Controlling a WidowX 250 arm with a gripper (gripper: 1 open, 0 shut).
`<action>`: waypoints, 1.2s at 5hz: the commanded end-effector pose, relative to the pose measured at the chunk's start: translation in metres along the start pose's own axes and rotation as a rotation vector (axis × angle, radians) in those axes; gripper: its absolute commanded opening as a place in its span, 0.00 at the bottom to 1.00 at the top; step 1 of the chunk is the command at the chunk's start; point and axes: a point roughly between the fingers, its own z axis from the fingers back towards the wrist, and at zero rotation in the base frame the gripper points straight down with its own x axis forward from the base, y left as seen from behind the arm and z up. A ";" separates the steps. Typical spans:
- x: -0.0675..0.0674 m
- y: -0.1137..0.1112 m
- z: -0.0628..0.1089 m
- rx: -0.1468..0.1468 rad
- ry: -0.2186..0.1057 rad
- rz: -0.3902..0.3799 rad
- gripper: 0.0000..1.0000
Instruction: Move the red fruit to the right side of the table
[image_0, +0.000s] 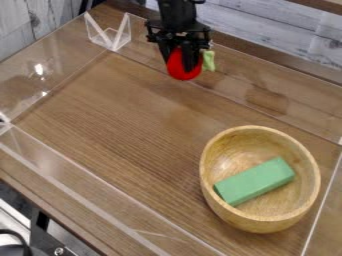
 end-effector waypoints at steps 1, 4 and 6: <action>0.009 -0.006 0.034 0.023 -0.107 0.020 0.00; 0.008 -0.073 0.057 -0.010 -0.167 -0.006 0.00; 0.006 -0.128 0.010 -0.037 -0.122 -0.234 0.00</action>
